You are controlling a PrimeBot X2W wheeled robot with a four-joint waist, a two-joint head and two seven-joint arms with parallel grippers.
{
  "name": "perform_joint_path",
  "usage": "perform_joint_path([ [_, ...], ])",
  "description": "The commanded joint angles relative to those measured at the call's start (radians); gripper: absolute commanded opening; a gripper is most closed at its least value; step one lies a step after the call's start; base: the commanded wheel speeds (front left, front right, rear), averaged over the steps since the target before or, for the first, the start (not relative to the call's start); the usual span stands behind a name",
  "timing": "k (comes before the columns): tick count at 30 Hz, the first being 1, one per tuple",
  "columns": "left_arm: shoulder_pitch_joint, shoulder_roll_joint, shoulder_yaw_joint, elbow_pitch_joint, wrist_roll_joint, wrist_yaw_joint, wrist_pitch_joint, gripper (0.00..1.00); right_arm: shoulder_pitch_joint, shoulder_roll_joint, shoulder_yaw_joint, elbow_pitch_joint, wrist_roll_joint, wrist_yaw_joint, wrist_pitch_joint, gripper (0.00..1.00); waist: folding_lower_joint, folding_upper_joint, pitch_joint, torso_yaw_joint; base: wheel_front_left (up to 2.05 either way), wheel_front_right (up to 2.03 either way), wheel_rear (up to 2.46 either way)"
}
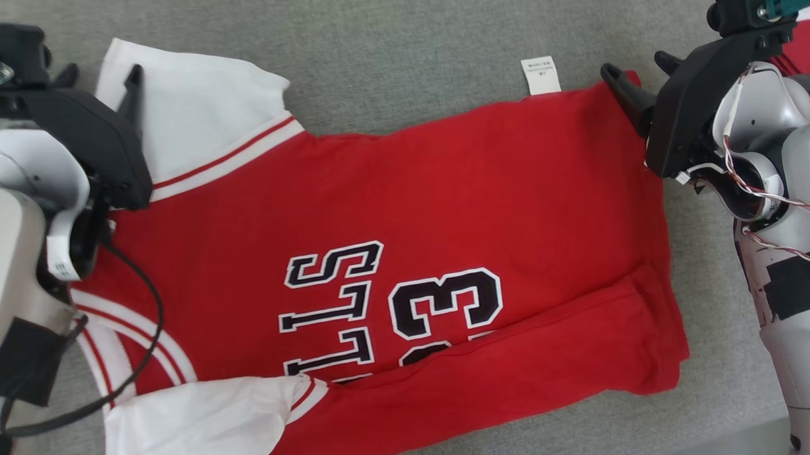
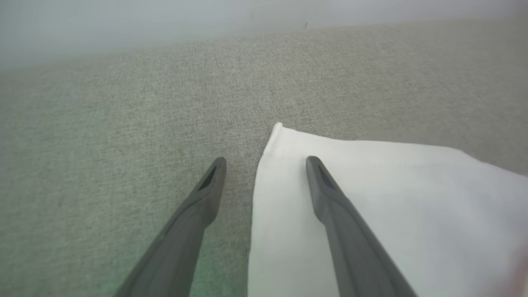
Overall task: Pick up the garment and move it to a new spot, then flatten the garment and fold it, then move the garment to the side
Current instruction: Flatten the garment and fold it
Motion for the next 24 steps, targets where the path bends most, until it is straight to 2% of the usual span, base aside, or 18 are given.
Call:
perform_joint_path([
  [1, -0.016, 0.008, 0.002, 0.010, 0.007, 0.010, 0.008, 1.00, -0.015, 0.001, 0.005, 0.002, 0.003, -0.003, -0.008, 1.00, -0.0003, -0.0002, 0.025, -0.024, 0.00, 0.00, 0.00],
  [8, -0.045, 0.017, -0.010, 0.072, 0.021, 0.043, 0.062, 1.00, -0.035, -0.008, 0.028, 0.017, 0.017, -0.003, -0.016, 1.00, -0.0003, -0.0002, 0.043, -0.038, 0.00, 0.00, 0.00],
  [13, -0.027, -0.008, -0.028, 0.081, -0.021, 0.027, 0.135, 1.00, -0.038, -0.021, 0.021, 0.013, 0.025, -0.003, -0.009, 1.00, -0.0003, -0.0002, 0.046, -0.032, 0.00, 0.00, 0.00],
  [17, -0.003, -0.009, -0.044, 0.069, -0.045, 0.023, 0.196, 0.92, -0.029, -0.030, 0.014, 0.010, 0.029, -0.003, -0.004, 1.00, -0.0003, -0.0002, 0.041, -0.023, 0.00, 0.00, 0.00],
  [20, 0.009, -0.010, -0.047, 0.055, -0.052, 0.022, 0.219, 0.91, -0.023, -0.033, 0.014, 0.008, 0.027, -0.003, 0.001, 1.00, -0.0003, -0.0002, 0.038, -0.020, 0.00, 0.00, 0.00],
  [22, 0.012, -0.005, -0.047, 0.041, -0.056, 0.026, 0.227, 0.84, -0.019, -0.033, 0.016, 0.006, 0.026, -0.003, 0.006, 1.00, -0.0003, -0.0002, 0.035, -0.019, 0.00, 0.00, 0.00],
  [23, 0.012, -0.001, -0.043, 0.036, -0.056, 0.029, 0.222, 0.49, -0.018, -0.033, 0.018, 0.006, 0.027, -0.003, 0.008, 1.00, -0.0003, -0.0002, 0.035, -0.019, 0.00, 0.00, 0.00],
  [24, 0.010, 0.005, -0.041, 0.032, -0.051, 0.030, 0.212, 0.35, -0.018, -0.034, 0.021, 0.006, 0.028, -0.003, 0.012, 1.00, -0.0003, -0.0002, 0.034, -0.020, 0.00, 0.00, 0.00],
])
